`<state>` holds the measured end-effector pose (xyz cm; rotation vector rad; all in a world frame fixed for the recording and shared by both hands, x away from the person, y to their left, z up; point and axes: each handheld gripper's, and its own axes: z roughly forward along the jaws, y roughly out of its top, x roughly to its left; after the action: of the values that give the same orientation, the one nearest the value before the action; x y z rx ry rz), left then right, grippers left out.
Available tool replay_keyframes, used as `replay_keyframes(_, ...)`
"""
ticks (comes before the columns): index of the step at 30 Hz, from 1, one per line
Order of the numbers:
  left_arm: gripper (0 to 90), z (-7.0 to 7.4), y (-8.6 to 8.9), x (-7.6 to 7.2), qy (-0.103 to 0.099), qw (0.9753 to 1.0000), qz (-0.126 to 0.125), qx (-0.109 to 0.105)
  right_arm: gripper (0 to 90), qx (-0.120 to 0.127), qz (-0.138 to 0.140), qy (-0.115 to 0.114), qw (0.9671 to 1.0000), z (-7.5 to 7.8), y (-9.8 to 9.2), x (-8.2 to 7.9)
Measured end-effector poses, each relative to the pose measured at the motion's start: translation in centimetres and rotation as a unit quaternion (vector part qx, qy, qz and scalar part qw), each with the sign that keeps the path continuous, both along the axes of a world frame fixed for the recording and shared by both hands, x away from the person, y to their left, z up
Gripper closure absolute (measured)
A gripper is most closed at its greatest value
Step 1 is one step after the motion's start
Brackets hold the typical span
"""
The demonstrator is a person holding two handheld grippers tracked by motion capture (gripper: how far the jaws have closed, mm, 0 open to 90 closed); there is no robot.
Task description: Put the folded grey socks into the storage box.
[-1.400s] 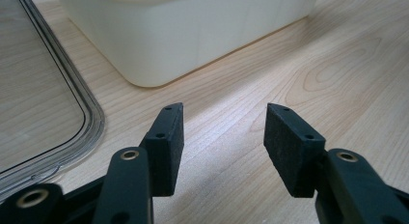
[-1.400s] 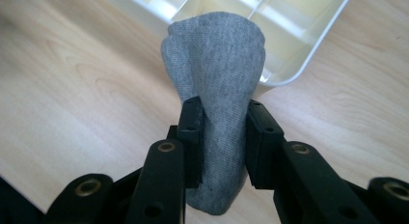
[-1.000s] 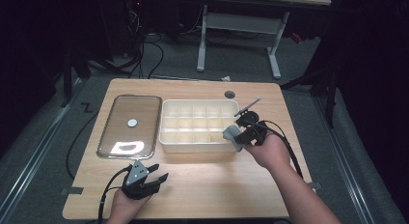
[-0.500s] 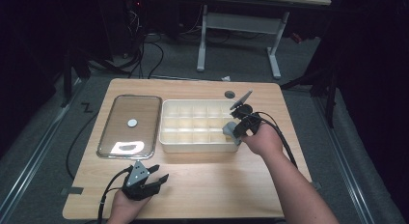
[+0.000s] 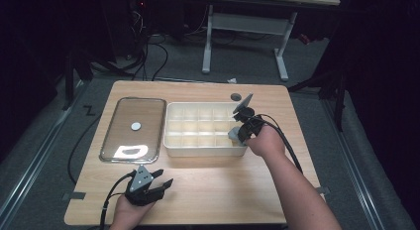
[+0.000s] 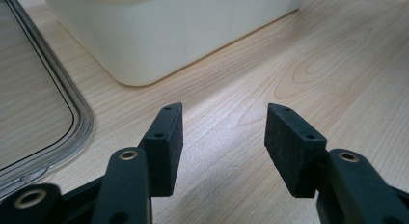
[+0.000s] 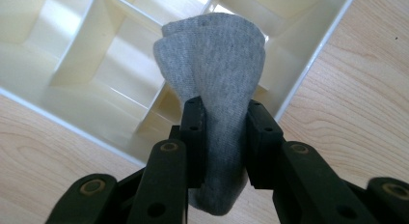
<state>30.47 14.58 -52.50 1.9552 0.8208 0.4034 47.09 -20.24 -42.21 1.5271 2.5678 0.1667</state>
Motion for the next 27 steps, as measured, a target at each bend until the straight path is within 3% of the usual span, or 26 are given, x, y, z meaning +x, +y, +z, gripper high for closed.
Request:
replay_keyframes(10,49.0,-0.1,0.0,0.0,-0.001,1.0,0.0,0.003,75.0,-0.019,0.016,0.022,0.9995,-1.5,0.7,0.4)
replay_keyframes(18,48.9,-0.1,-0.1,0.1,0.001,1.0,-0.001,0.006,75.3,-0.003,0.01,0.036,0.9993,-2.4,0.4,0.7)
replay_keyframes(27,48.8,-0.1,-0.1,0.0,0.001,1.0,-0.001,0.006,75.4,-0.007,0.006,0.041,0.9991,-3.3,0.6,0.7)
